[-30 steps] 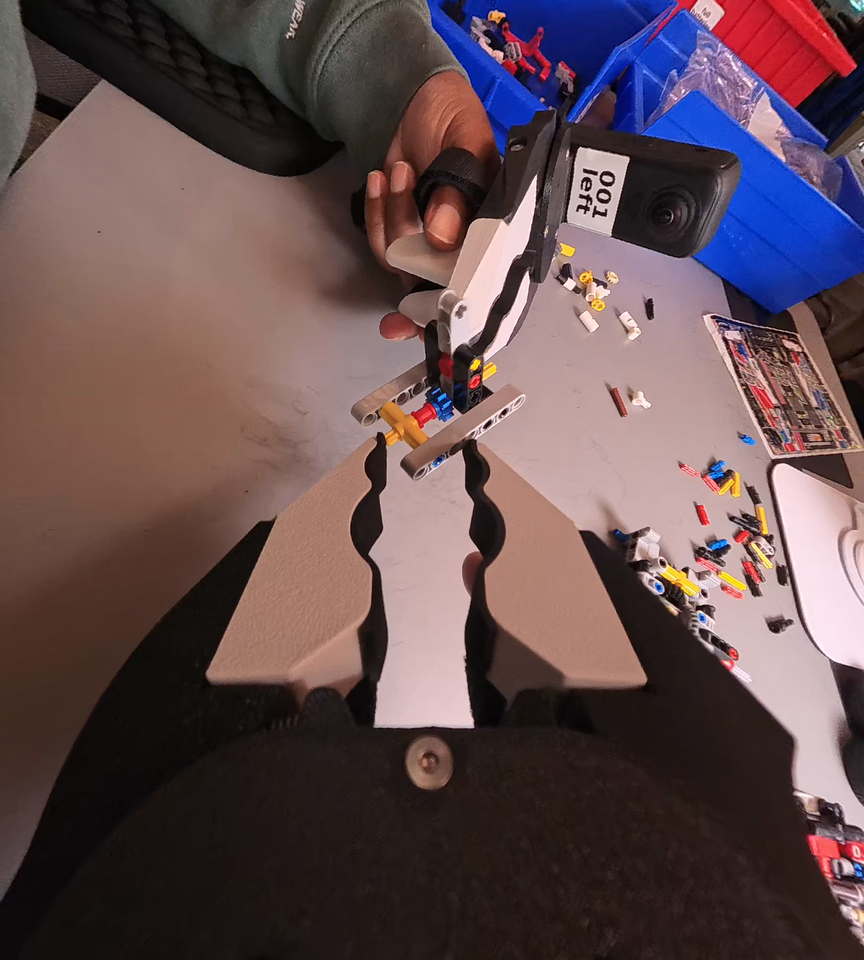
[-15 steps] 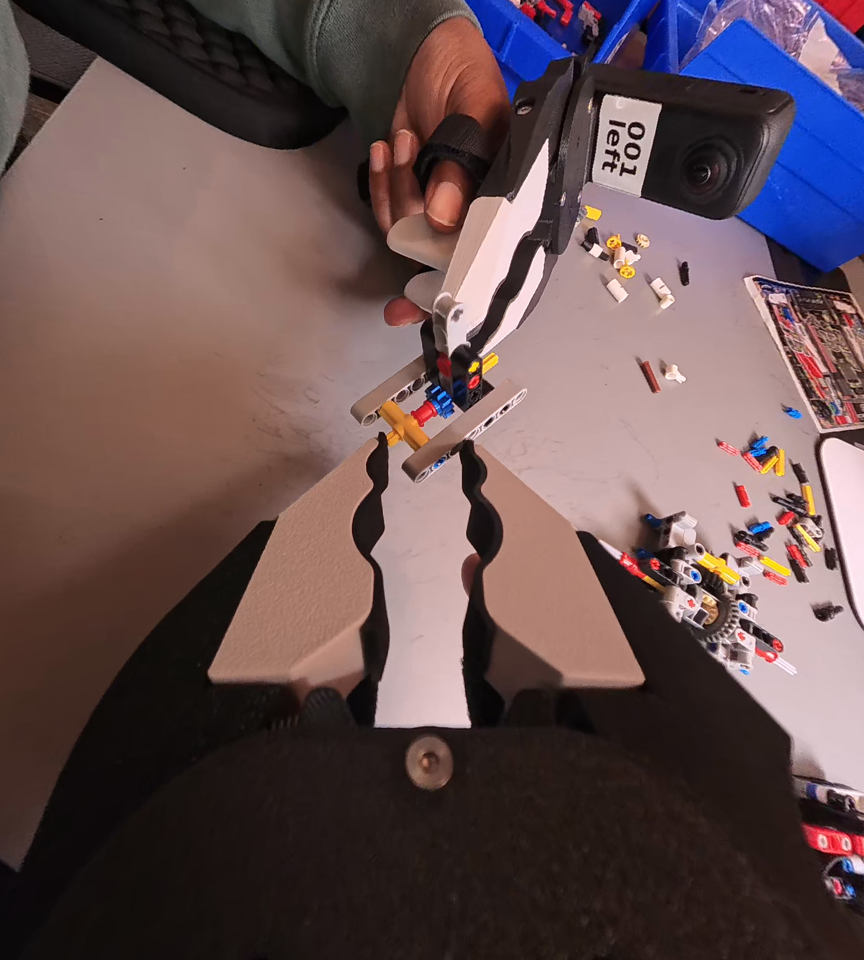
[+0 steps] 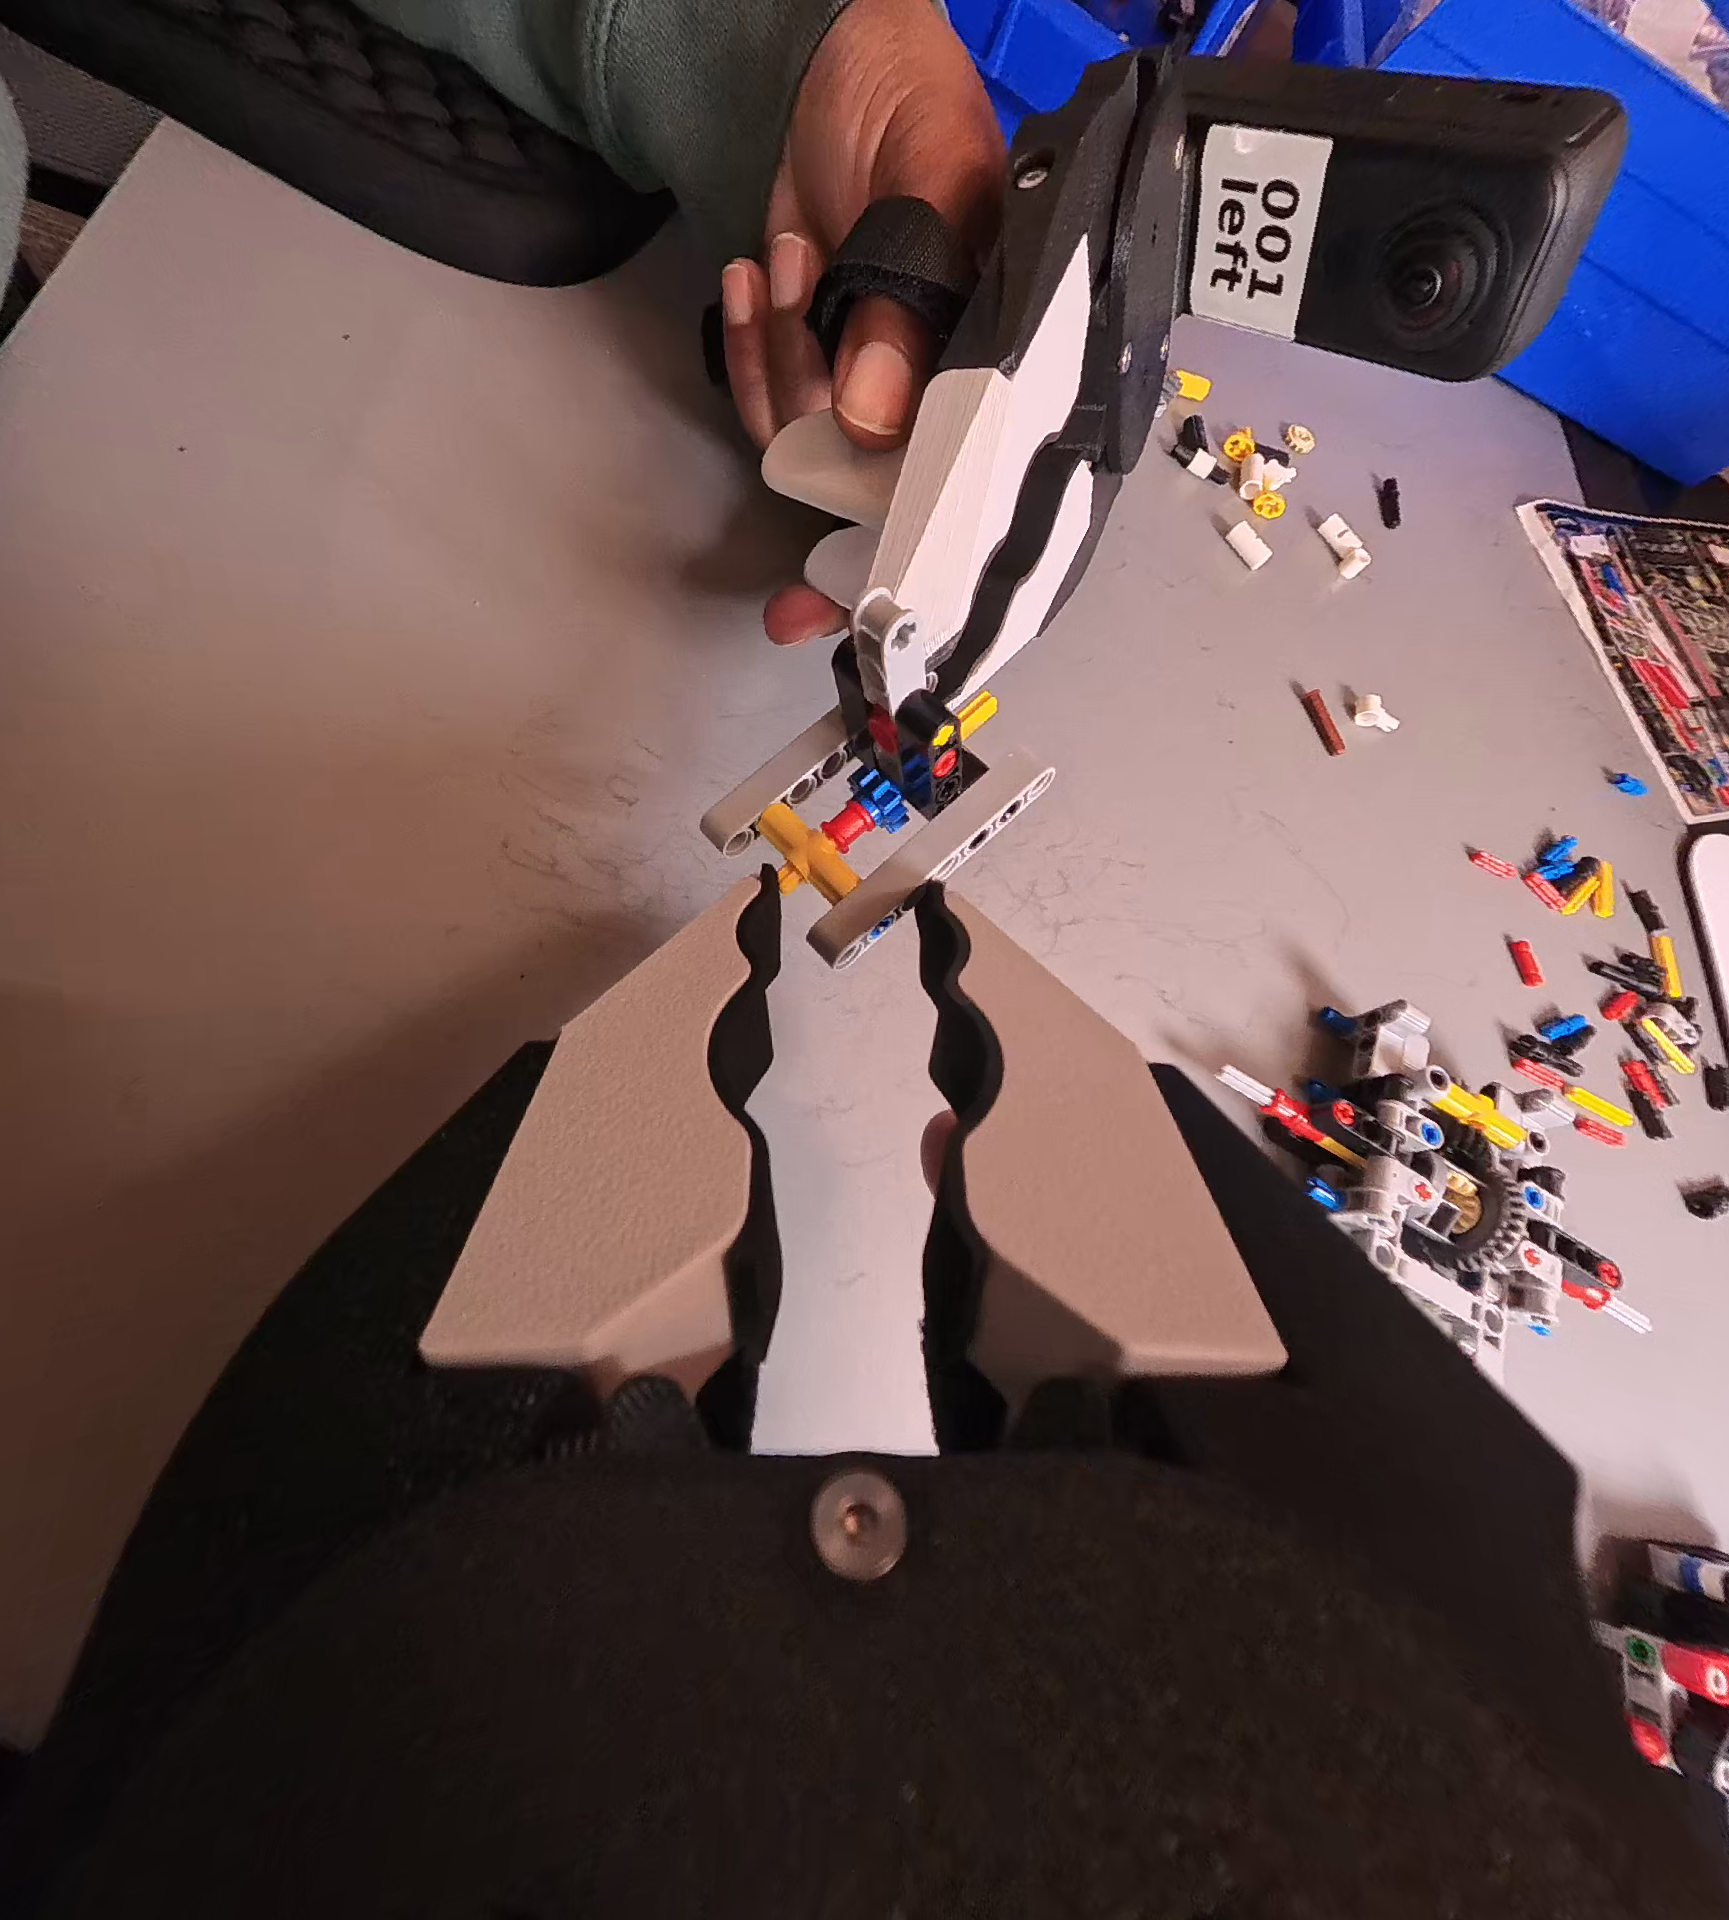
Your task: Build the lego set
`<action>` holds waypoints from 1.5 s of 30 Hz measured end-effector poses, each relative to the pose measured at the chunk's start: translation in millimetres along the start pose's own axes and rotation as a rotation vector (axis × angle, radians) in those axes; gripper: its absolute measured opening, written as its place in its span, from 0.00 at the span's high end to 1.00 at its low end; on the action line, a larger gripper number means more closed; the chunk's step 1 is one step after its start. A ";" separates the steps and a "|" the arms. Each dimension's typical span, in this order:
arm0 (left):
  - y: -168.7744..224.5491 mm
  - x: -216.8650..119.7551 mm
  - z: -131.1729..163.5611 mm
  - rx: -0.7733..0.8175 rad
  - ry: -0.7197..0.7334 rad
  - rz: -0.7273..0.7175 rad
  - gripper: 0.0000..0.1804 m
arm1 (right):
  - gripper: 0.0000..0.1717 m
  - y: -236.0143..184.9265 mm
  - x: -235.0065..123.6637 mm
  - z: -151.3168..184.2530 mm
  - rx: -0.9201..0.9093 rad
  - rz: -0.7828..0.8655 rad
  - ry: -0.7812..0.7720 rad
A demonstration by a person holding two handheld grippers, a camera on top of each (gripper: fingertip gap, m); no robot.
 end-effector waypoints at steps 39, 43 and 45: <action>-3.1 -6.0 -3.2 0.007 0.026 -0.021 0.97 | 0.88 6.5 3.7 -0.3 0.094 0.069 0.008; -3.3 -5.8 -3.0 0.008 0.023 -0.024 0.97 | 0.88 6.5 4.1 -0.1 0.096 0.069 0.005; -3.3 -5.7 -2.8 0.010 0.022 -0.025 0.97 | 0.88 6.6 4.0 -0.4 0.097 0.070 0.005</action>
Point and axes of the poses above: each gripper's, where its closed fingertips meet, x out along the fingers, z out of its underside, y = z × x across the jaws, the point moved 6 cm from there along -x, back along the fingers
